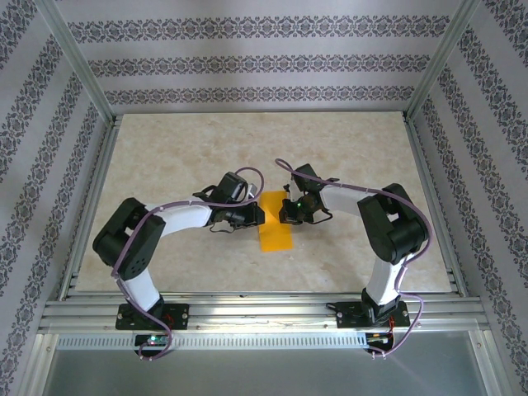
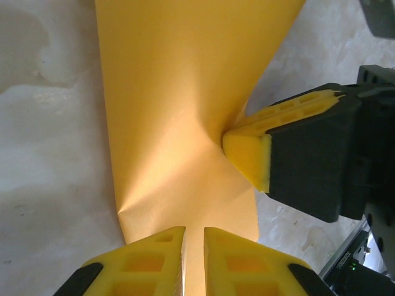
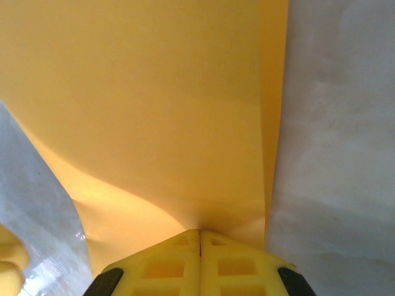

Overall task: Fold a paper plane with a square sheet of paper (pick it up from the middle)
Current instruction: First fold the square sheet of paper in half at the center of the table.

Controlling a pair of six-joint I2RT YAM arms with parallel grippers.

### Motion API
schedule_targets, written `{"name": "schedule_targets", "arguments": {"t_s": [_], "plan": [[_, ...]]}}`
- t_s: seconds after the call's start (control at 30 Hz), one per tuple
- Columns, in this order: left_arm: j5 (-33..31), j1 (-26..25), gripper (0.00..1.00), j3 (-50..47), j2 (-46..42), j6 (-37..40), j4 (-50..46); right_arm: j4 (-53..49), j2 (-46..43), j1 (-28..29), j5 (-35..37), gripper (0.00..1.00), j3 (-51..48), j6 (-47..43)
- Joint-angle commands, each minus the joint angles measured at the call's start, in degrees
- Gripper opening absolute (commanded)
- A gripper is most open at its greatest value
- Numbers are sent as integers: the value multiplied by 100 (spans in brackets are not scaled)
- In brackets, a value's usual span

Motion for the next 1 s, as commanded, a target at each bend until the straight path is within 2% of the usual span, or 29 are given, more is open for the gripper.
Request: {"name": "schedule_targets", "arguments": {"t_s": [0.0, 0.37, 0.57, 0.8, 0.97], "plan": [[223, 102, 15, 231, 199, -54, 410, -361, 208, -62, 124, 0, 10, -172], [14, 194, 14, 92, 820, -8, 446, -343, 217, -67, 144, 0, -42, -119], [-190, 196, 14, -29, 620, 127, 44, -330, 233, -62, 169, 0, -69, -109], [-86, 199, 14, 619, 438, 218, -337, -342, 192, -62, 166, 0, -77, -101], [-55, 242, 2, 1065, 723, 335, -546, -341, 182, -62, 169, 0, -87, -80]]}}
